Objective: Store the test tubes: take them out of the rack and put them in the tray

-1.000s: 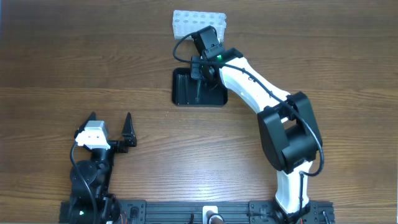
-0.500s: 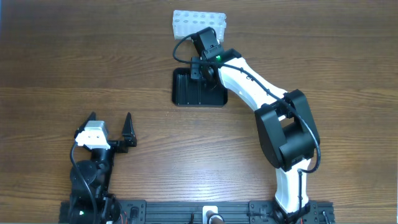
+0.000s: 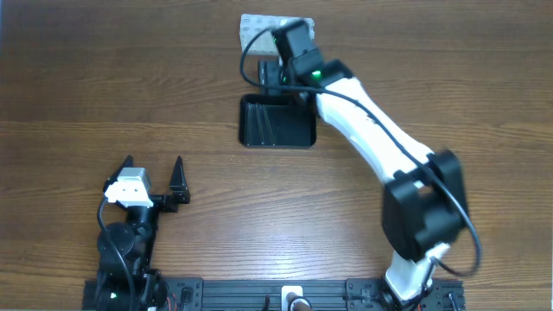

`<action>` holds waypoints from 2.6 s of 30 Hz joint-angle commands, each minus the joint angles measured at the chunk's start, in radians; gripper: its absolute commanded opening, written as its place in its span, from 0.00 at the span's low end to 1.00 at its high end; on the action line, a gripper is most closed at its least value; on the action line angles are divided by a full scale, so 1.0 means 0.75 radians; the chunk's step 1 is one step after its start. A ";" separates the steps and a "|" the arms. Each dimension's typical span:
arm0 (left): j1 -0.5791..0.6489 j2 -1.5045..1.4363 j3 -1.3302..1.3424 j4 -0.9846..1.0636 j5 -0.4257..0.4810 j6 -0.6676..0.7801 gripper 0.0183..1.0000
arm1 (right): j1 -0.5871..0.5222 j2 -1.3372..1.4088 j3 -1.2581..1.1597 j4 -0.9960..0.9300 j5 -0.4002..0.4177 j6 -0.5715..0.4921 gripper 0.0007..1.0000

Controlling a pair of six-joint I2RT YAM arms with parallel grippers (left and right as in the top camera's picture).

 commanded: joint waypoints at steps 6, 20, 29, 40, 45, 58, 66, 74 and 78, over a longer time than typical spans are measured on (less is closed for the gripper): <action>0.006 -0.012 -0.006 -0.001 0.018 0.019 1.00 | -0.168 -0.011 0.049 0.361 0.184 -0.238 0.86; 0.006 -0.012 -0.006 -0.001 0.018 0.019 1.00 | -0.205 0.332 0.136 0.642 0.155 -0.245 0.86; 0.006 -0.012 -0.006 -0.001 0.018 0.019 1.00 | -0.208 0.403 0.168 0.659 0.161 -0.225 0.80; 0.006 -0.012 -0.006 -0.001 0.018 0.019 1.00 | -0.208 0.440 0.168 0.678 0.161 -0.215 0.62; 0.006 -0.012 -0.006 -0.001 0.018 0.019 1.00 | -0.208 0.456 0.168 0.693 0.161 -0.215 0.57; 0.006 -0.012 -0.006 -0.001 0.018 0.019 1.00 | -0.208 0.458 0.168 0.712 0.161 -0.215 0.31; 0.006 -0.012 -0.006 -0.001 0.018 0.019 1.00 | -0.208 0.458 0.168 0.719 0.161 -0.215 0.21; 0.006 -0.012 -0.006 -0.001 0.018 0.019 1.00 | -0.207 0.458 0.169 0.728 0.161 -0.207 0.15; 0.006 -0.012 -0.006 -0.001 0.018 0.019 1.00 | -0.204 0.454 0.177 0.727 0.161 -0.194 0.12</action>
